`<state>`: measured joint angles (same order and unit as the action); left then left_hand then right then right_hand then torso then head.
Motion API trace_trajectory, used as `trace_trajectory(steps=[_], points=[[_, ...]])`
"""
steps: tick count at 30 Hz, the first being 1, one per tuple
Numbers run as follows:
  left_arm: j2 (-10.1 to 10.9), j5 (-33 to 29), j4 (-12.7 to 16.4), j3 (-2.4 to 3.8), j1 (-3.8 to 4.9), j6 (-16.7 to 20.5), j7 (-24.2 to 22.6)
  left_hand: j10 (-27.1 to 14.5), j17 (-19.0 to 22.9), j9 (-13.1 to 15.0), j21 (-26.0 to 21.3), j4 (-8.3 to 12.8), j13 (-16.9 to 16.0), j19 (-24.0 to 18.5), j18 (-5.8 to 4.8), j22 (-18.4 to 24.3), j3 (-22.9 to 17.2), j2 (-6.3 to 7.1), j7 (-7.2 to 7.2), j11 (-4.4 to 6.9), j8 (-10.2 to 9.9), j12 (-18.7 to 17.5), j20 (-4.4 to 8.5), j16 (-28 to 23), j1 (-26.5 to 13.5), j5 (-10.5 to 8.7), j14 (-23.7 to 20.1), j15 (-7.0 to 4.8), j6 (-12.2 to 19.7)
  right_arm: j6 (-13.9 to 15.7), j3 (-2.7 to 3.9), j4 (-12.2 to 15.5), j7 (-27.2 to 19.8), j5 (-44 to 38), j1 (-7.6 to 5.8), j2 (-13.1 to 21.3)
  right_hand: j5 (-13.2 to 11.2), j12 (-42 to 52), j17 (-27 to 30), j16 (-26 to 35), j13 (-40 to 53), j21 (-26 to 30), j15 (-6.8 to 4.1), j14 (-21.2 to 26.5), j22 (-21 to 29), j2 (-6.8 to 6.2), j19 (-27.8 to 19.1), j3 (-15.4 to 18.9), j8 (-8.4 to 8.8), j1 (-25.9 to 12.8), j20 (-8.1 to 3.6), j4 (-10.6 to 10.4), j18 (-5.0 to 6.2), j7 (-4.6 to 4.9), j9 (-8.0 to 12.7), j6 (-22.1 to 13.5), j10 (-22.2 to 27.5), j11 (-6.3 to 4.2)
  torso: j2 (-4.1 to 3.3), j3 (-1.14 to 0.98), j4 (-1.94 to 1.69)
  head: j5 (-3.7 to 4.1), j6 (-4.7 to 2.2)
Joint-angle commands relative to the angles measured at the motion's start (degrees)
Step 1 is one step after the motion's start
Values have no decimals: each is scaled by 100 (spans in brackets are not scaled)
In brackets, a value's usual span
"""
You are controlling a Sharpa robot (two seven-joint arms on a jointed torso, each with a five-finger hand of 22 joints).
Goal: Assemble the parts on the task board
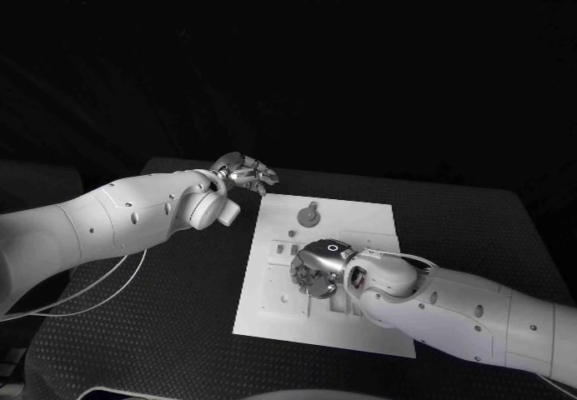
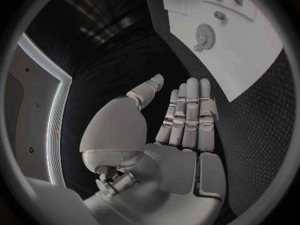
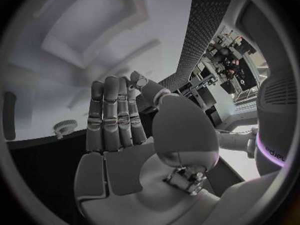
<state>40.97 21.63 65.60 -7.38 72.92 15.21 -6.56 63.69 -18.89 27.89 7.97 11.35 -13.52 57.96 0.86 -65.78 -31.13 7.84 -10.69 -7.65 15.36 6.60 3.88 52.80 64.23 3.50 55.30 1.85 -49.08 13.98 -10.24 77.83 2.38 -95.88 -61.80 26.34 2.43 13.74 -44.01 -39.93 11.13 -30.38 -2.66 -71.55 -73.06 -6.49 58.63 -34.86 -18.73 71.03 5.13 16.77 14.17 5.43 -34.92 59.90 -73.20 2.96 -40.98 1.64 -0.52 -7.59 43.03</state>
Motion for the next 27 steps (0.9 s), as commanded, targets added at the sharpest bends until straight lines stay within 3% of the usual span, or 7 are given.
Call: trace_trajectory(steps=[1,8,18,23,25,27], points=[[-13,25,13,4,15,-52,-32,-37,-10,-8,-35,-32,10,27,31,5,1,-11,-7,-7,29,36,-9,-33,-35,-5,37,1,38,-241,-44,-16,15,-70,24,-21,29,-23,-6,40,2,32,-25,-2,-7,52,26,21,-22,1,5,8,83,32,4,3,-8,12,-1,-2,0,5,8],[-9,26,16,4,17,-55,-23,-39,-14,-9,-38,-32,11,29,31,5,2,-11,-7,-7,30,39,-8,-35,-33,-6,37,1,39,-239,-58,-52,70,-109,24,-28,29,-25,-6,42,5,34,-25,-1,-8,54,25,21,-22,-2,5,9,83,32,2,1,-7,13,2,-1,-1,6,14],[-2,29,15,4,20,-74,-6,-42,-18,-10,-42,-36,13,30,30,5,4,-11,-8,-8,31,41,-9,-38,-33,-6,38,1,42,92,-60,-197,-34,89,23,-70,29,-92,-17,61,13,59,5,16,-9,103,20,34,25,-107,18,-1,83,69,3,-76,70,50,3,-9,6,10,10],[3,29,19,4,20,-68,-18,-43,-19,-10,-44,-36,14,30,30,5,4,-11,-8,-8,31,41,-9,-39,-33,-6,38,2,43,123,-61,-224,-139,273,22,-59,29,-186,-48,51,9,63,41,9,-27,61,36,68,110,-210,16,-3,83,123,21,-217,189,99,4,-3,6,16,8],[7,29,18,4,20,-62,-23,-44,-20,-10,-44,-37,14,30,30,5,4,-11,-8,-8,31,41,-9,-39,-32,-6,38,2,43,108,-61,-228,-159,274,22,-59,28,-200,-80,26,27,53,40,-9,-44,2,65,86,292,-229,-2,-1,83,252,92,-537,182,98,3,-3,5,15,6],[7,29,14,4,20,-56,-24,-43,-20,-10,-44,-36,14,30,30,5,4,-12,-8,-8,32,42,-9,-40,-31,-6,38,1,43,113,-61,-233,-159,275,22,-55,28,-213,-88,25,31,56,44,-4,-50,-31,63,100,313,-245,-2,-1,83,274,100,-575,193,103,2,-4,5,15,2]])
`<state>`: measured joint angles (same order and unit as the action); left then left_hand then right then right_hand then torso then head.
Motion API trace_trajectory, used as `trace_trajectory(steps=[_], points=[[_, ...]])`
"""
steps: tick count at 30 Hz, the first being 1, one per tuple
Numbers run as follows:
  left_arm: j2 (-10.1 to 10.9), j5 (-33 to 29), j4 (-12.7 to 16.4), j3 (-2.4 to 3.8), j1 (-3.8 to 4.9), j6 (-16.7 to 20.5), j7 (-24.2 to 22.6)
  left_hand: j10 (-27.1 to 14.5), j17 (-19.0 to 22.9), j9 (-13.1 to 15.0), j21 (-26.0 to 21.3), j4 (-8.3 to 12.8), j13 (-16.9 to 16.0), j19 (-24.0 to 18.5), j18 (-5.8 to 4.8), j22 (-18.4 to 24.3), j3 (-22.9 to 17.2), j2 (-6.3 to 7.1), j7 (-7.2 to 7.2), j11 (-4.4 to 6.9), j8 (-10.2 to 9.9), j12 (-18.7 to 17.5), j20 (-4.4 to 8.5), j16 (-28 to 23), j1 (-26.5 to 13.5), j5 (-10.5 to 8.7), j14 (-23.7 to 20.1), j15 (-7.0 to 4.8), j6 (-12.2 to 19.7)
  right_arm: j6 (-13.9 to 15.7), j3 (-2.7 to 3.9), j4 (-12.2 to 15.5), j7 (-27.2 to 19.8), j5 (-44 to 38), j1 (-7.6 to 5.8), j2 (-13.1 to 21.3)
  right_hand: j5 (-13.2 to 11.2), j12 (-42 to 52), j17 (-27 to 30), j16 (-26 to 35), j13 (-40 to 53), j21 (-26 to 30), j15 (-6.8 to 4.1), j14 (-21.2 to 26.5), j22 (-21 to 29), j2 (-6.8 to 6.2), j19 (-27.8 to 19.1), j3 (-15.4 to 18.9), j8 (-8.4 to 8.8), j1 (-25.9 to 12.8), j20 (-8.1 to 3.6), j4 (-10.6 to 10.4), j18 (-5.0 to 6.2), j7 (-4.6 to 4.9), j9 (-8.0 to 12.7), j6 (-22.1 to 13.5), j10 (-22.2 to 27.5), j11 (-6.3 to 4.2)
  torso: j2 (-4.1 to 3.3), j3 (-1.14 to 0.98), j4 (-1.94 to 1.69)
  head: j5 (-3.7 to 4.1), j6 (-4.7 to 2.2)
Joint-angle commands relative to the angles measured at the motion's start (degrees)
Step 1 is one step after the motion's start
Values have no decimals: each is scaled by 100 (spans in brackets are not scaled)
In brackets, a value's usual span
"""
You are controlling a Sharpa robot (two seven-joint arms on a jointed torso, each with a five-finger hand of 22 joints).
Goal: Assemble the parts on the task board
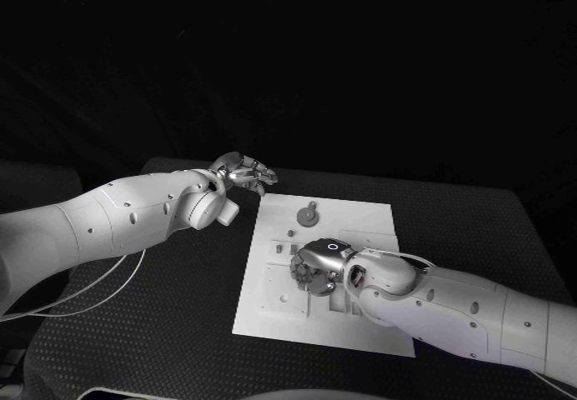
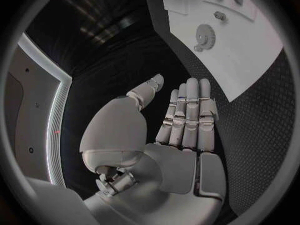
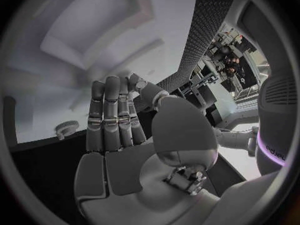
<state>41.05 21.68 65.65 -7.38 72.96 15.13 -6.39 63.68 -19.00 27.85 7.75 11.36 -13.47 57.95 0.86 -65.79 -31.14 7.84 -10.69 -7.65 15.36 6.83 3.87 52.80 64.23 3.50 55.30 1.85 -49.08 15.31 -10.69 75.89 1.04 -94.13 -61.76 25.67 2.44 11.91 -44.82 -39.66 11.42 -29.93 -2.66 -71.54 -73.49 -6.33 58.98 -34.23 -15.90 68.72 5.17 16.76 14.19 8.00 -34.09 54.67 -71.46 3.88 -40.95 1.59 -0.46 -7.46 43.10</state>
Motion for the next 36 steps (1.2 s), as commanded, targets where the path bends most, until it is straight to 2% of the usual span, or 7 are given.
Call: trace_trajectory(steps=[1,12,27,34,36], points=[[0,23,13,4,16,-53,-40,-43,-10,-6,-23,-37,9,32,30,6,4,-12,-8,-9,32,19,-8,-40,-31,-6,38,1,43,-28,-16,-45,-29,100,17,14,27,-39,-12,-2,4,12,47,-2,-10,-62,27,44,38,-23,-6,-1,81,25,19,-66,30,15,-1,1,-1,2,-5],[11,23,15,4,16,-59,-39,-43,-14,-6,-26,-35,10,34,31,6,5,-9,-7,-8,35,23,-7,-41,-25,-6,40,1,43,-51,-16,-63,-42,100,17,44,27,-103,-37,19,19,43,78,56,-34,-171,-22,66,88,-42,7,2,80,71,34,-167,96,46,-1,-1,1,9,6],[32,24,8,4,16,-65,-33,-43,-20,-7,-29,-28,11,38,32,5,4,-7,-7,-7,38,28,-6,-43,-12,-6,42,-1,43,79,-14,7,32,120,9,204,27,-128,-50,34,34,61,91,90,-50,-235,-54,84,96,-57,23,-2,78,83,35,-190,114,59,-2,-6,-4,29,2],[42,24,7,3,16,-66,-47,-43,-22,-8,-31,-27,12,39,32,5,5,-6,-7,-6,39,30,-6,-44,-9,-7,43,-1,43,245,8,189,-8,305,-117,368,27,-158,-61,40,41,67,104,104,-66,-296,-65,98,112,-74,32,-5,80,102,40,-225,148,74,0,-5,1,51,-26],[46,24,8,3,16,-65,-59,-43,-23,-8,-31,-27,12,40,32,4,5,-6,-7,-6,40,31,-6,-45,-8,-7,43,-1,43,313,52,277,-51,449,-186,467,27,-166,-64,40,43,67,107,103,-70,-307,-63,102,116,-83,34,-8,81,106,42,-233,157,78,-1,-6,1,61,-44]])
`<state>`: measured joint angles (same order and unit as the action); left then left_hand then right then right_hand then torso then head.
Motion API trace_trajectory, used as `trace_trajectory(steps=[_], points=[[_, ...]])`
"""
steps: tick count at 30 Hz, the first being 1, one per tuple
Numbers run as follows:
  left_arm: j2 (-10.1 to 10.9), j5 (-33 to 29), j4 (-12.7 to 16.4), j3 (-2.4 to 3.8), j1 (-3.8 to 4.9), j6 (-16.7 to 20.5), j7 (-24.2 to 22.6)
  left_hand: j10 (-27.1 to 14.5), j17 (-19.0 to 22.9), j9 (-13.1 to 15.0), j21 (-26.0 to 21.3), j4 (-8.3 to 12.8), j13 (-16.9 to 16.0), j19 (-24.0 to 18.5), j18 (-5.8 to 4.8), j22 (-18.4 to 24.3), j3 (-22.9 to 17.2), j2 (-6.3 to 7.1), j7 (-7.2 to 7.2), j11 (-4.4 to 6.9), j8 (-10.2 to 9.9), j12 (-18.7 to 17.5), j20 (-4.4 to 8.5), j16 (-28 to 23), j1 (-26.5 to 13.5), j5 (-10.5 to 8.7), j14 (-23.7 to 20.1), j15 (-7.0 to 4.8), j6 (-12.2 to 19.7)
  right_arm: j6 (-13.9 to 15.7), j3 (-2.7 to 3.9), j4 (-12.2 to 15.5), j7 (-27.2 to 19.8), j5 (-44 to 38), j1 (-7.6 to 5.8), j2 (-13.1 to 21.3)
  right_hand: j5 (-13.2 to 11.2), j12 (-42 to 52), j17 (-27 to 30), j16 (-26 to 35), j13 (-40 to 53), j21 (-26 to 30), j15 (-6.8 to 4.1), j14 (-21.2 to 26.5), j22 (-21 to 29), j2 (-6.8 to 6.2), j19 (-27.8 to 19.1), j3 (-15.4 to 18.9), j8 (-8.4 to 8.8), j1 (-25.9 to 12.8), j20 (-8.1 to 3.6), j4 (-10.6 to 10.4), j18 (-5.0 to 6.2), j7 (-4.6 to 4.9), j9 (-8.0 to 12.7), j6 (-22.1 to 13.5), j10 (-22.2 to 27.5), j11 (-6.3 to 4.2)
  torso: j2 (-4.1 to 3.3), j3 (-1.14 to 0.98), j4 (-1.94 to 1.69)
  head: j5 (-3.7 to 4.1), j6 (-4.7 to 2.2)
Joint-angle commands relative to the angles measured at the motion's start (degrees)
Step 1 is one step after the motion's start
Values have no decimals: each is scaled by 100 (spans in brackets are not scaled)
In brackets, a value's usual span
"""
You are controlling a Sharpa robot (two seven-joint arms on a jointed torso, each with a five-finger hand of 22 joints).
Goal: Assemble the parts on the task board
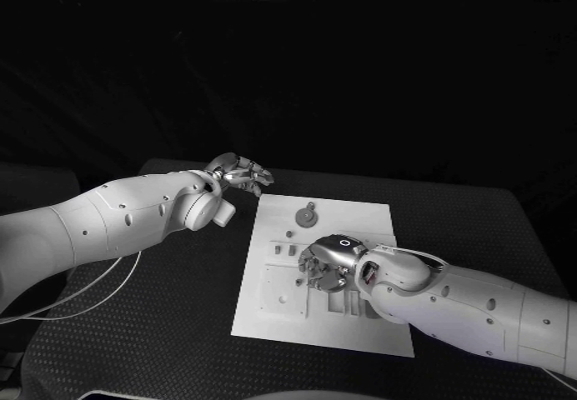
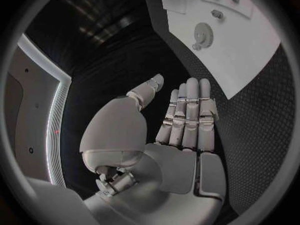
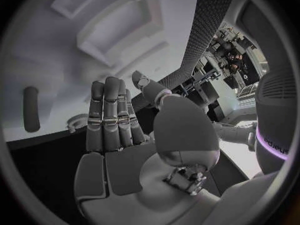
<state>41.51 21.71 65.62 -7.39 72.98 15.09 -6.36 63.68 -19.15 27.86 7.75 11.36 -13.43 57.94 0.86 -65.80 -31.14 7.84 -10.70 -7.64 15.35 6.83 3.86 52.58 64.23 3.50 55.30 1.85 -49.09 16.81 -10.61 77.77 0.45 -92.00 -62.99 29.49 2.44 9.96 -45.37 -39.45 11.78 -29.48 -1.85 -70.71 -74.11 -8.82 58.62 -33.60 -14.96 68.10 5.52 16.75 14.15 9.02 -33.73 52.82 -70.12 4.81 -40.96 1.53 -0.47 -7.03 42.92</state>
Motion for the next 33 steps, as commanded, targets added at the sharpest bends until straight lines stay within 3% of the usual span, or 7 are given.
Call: trace_trajectory(steps=[1,4,9,16,22,26,33], points=[[0,21,8,5,14,-61,-69,-43,-7,-9,-32,-28,8,41,32,5,6,-6,-6,-7,41,31,-5,-22,-8,-6,44,-1,43,166,74,124,-4,288,-96,125,27,26,-10,18,7,21,26,19,-10,-59,-26,39,23,-24,0,-9,85,5,7,-51,25,-15,0,2,1,26,-35],[16,18,19,5,14,-60,-91,-43,-8,-9,-32,-27,8,42,32,5,6,-6,-6,-7,41,32,-5,-23,-7,-6,44,-1,43,6,163,217,-15,317,-192,251,27,20,-15,14,10,16,29,11,-17,-63,-19,43,24,-38,0,-12,85,8,7,-55,30,-13,1,1,1,49,-61],[57,8,32,4,14,-66,-133,-38,-11,-8,-35,-28,8,43,31,5,10,-3,-3,-6,47,38,-6,-25,-9,-7,44,-1,35,-391,277,337,51,352,-517,589,26,-49,-48,-31,6,-19,60,-68,-64,-114,19,90,21,-195,-2,-45,85,5,7,-58,114,22,2,-2,14,90,-134],[94,-20,40,4,14,-54,-142,-33,-15,-6,-38,-29,8,43,29,4,16,4,0,-4,54,44,-6,-28,-11,-7,43,-1,27,-709,298,363,257,85,-814,956,31,-288,-127,-77,-78,-4,176,37,-121,-362,-57,104,97,-522,15,-144,78,-98,52,-205,475,155,-2,2,11,127,-183],[94,-21,42,4,14,-62,-143,-32,-17,-7,-40,-29,8,44,29,4,17,5,1,-3,56,46,-6,-29,-11,-7,43,-1,26,-1021,294,285,363,-138,-820,1008,24,-642,-254,-160,-283,44,390,339,-188,-757,-252,-125,207,-716,63,-472,47,-223,115,-484,1098,374,-3,-1,-1,132,-199],[92,-21,38,4,14,-66,-143,-32,-17,-7,-40,-30,8,45,29,4,18,5,2,-3,57,47,-6,-30,-11,-7,44,-2,26,-1134,257,224,374,-176,-813,1004,26,-633,-298,-201,-361,49,425,439,-208,-802,-335,-140,232,-729,77,-524,37,-286,125,-592,1277,411,-4,-6,2,134,-192],[95,-21,32,4,14,-71,-139,-31,-20,-7,-41,-31,8,47,30,3,18,2,2,-3,58,49,-5,-30,-11,-6,45,-2,26,-1239,182,173,349,-216,-698,972,27,-591,-330,-259,-378,14,425,438,-216,-789,-323,-148,209,-715,73,-549,49,-276,114,-598,1254,412,-1,-1,-1,122,-179]])
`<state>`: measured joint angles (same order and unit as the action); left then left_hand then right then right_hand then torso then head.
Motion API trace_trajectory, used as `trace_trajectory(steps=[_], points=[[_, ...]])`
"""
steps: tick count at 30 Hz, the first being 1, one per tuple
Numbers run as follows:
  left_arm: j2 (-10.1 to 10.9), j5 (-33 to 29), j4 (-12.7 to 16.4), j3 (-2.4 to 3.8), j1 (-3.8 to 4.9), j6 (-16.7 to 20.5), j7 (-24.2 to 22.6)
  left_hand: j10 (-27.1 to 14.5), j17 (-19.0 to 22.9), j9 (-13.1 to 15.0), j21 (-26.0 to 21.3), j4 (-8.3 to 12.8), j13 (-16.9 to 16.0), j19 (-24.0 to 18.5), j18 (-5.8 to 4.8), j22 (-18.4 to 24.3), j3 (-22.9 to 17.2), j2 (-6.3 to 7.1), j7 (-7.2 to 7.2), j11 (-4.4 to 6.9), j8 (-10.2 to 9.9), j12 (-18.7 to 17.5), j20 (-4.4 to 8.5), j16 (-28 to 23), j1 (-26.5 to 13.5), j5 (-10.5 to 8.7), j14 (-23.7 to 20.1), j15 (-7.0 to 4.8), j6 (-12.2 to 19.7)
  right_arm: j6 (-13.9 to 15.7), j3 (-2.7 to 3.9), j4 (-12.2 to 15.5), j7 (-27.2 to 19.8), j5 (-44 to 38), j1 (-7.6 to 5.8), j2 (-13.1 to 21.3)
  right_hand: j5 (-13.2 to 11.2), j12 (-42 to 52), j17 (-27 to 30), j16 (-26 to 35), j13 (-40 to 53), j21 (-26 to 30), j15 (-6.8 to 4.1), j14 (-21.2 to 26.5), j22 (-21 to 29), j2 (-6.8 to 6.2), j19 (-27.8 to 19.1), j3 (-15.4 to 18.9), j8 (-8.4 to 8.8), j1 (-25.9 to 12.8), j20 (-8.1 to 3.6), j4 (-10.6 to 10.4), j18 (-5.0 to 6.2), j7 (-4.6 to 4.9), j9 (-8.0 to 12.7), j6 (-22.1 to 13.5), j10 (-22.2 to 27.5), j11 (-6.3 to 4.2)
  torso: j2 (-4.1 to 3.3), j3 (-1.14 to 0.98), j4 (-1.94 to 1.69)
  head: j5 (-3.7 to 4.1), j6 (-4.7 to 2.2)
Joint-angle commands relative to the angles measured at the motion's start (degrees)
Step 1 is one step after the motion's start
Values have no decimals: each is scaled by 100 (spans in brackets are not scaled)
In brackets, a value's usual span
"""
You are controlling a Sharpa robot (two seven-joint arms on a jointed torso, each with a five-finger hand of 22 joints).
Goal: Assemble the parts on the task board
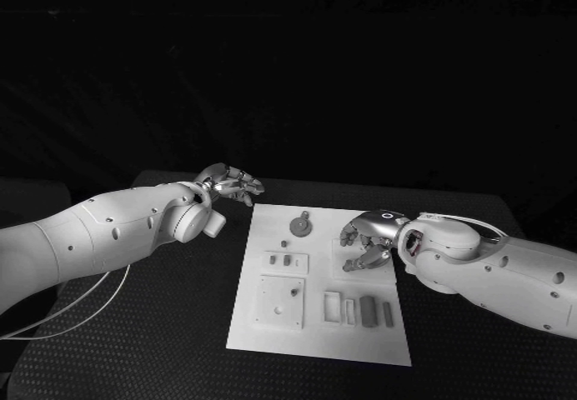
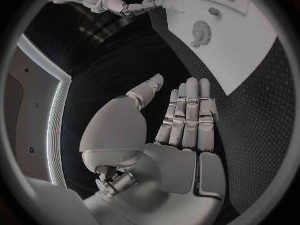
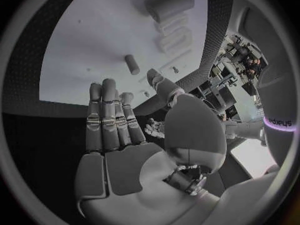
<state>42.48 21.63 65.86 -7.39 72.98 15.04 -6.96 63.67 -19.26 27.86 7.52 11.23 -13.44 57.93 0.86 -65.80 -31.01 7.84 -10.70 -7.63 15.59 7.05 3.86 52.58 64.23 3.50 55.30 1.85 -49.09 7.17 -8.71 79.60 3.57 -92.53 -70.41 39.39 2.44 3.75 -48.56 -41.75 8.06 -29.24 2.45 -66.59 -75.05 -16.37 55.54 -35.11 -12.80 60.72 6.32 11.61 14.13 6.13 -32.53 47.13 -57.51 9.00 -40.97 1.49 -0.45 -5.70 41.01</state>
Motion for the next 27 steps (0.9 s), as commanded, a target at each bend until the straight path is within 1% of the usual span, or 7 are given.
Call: trace_trajectory(steps=[1,5,9,11,14,21,27], points=[[-3,-13,7,4,14,-63,-79,-31,-9,-8,-19,-18,9,48,30,3,4,1,2,-3,34,27,-5,-30,-11,-7,45,-2,26,-282,-12,-16,36,-166,60,-24,27,41,-18,-43,-6,-22,-8,20,-122,-29,-7,-3,-21,31,-9,-42,55,27,-12,-14,-26,-10,-1,1,-4,-12,15],[-4,-13,3,4,14,-72,-77,-31,-10,-8,-19,-18,10,48,30,3,5,1,3,-3,34,28,-4,-31,-11,-7,45,-2,26,-239,-16,-28,38,-240,104,-38,27,158,-49,-119,32,-84,-58,-28,-125,13,42,-20,-125,90,-19,-42,78,98,-55,126,-249,-62,-2,2,-10,-13,21],[-4,-13,3,4,14,-79,-77,-31,-11,-8,-20,-19,10,49,30,3,5,-1,3,-3,35,29,-4,-31,-10,-6,46,-3,27,-208,-22,-39,50,-302,124,-49,26,317,-79,-204,105,-164,-164,-111,-127,192,112,-59,-255,262,-47,57,87,166,-111,327,-555,-172,-1,9,-8,-10,31],[-2,-13,3,4,14,-78,-76,-31,-11,-8,-20,-19,10,49,30,3,5,-2,3,-3,35,29,-4,-31,-10,-6,46,-3,27,-138,-25,-60,30,-294,140,-67,27,334,-82,-214,114,-173,-175,-122,-127,214,118,-56,-268,277,-50,75,87,173,-116,349,-588,-186,0,11,-8,-9,35],[-4,-13,0,4,14,-78,-76,-31,-12,-9,-20,-20,10,50,30,3,4,-2,3,-3,35,29,-4,-31,-10,-6,46,-3,27,-85,-26,-73,-9,-291,174,-89,26,454,-93,-251,173,-213,-266,-167,-127,460,142,-59,-346,373,-67,176,86,215,-145,489,-819,-282,0,11,-8,-7,38],[-8,-14,-3,4,14,-86,-73,-30,-14,-9,-20,-21,10,52,30,2,4,-7,3,-3,36,31,-4,-32,-10,-6,48,-3,27,-7,-27,-74,-44,-288,234,-144,27,578,-93,-300,241,-291,-343,-249,-120,885,198,-43,-460,479,-98,430,87,168,-172,736,-1107,-369,0,9,-12,-6,56],[-9,-14,-2,4,13,-93,-71,-30,-16,-9,-21,-22,11,54,30,2,5,-8,3,-2,37,33,-3,-32,-10,-6,49,-4,27,-18,-33,-111,-31,-307,261,-181,27,585,-85,-307,251,-317,-361,-274,-115,969,217,-26,-470,475,-107,494,87,150,-164,782,-1157,-389,0,12,-11,-5,63]])
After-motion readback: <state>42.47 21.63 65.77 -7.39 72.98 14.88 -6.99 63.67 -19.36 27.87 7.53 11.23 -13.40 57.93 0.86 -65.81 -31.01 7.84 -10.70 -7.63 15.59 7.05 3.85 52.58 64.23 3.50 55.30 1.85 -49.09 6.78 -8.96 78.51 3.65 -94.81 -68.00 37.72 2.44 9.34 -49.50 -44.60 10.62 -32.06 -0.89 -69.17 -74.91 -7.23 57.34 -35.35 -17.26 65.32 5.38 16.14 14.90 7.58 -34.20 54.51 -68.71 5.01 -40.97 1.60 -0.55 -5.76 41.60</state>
